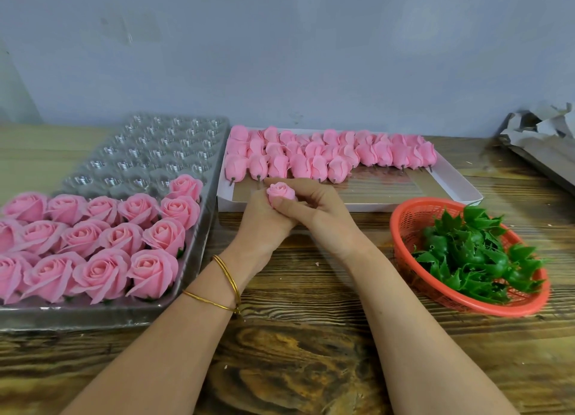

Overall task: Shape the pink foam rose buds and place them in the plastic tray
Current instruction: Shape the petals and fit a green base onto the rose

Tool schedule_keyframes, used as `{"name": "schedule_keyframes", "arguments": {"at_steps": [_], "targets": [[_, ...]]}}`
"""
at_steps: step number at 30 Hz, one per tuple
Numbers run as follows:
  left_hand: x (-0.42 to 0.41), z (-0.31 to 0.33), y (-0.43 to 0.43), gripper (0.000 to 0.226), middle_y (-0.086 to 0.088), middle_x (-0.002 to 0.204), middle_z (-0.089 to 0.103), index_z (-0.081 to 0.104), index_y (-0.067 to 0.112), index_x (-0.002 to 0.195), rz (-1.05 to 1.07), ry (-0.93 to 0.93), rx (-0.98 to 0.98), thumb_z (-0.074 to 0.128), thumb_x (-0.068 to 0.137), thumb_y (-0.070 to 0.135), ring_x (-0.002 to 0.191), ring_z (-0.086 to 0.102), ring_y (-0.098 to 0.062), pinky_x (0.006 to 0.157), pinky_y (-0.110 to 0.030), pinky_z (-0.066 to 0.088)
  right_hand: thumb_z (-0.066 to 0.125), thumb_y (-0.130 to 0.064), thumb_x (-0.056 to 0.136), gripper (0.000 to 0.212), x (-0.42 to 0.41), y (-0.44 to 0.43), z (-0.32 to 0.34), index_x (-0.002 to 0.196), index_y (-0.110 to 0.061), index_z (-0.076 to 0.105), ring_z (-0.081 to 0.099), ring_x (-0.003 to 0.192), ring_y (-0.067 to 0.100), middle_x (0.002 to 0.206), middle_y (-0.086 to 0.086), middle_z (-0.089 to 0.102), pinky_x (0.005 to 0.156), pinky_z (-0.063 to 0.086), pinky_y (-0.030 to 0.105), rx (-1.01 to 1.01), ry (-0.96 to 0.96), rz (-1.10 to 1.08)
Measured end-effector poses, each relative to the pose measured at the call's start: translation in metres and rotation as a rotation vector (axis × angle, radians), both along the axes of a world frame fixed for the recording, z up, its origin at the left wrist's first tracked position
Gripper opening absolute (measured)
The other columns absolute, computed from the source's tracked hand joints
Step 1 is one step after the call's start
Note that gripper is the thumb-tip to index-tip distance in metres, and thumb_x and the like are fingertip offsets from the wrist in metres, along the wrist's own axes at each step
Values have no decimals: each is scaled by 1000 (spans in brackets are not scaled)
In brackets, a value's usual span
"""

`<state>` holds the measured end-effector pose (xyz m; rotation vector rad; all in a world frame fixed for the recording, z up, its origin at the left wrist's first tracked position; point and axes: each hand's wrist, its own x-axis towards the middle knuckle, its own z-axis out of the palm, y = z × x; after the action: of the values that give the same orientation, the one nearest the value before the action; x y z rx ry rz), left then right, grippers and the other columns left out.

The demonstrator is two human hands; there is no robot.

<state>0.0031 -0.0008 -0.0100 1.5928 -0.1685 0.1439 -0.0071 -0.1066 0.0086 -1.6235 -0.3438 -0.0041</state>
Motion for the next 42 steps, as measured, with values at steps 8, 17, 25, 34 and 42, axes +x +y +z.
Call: {"name": "schedule_keyframes", "arguments": {"at_steps": [8,17,25,34,42], "targets": [[5,-3,1,18,14,76,71,70,28,74,60,-81,179,70,80,11,75,68,1,63,-16,52,65,-31,78,32,0,4,2,110,-30,70,61,111,17,114,5,65,102,47,42,-98,-34,-75],[3,-3,2,15,3,86,74,75,19,92,51,-133,325,69,79,14,83,67,-6,76,-30,56,68,4,85,8,1,3,10,82,-3,65,59,81,11,84,4,64,80,49,23,24,-160,-297],[1,0,2,15,-6,83,72,74,10,88,105,-119,498,61,87,16,82,66,-16,73,-25,53,72,-5,81,5,3,12,-3,77,-4,70,66,82,29,82,10,70,81,53,49,-97,-193,-395],[0,-2,1,29,-18,88,71,71,3,86,172,-84,480,51,98,20,90,66,-33,79,-48,51,75,-9,77,6,2,17,-9,76,-11,69,63,73,15,75,-1,68,75,54,39,-169,-234,-406],[0,-5,1,5,-17,91,70,67,7,84,150,-41,406,65,82,11,70,58,-5,69,-22,54,79,-12,76,11,2,20,-11,80,-16,70,67,80,16,84,2,70,79,55,39,-160,-219,-421]]}}
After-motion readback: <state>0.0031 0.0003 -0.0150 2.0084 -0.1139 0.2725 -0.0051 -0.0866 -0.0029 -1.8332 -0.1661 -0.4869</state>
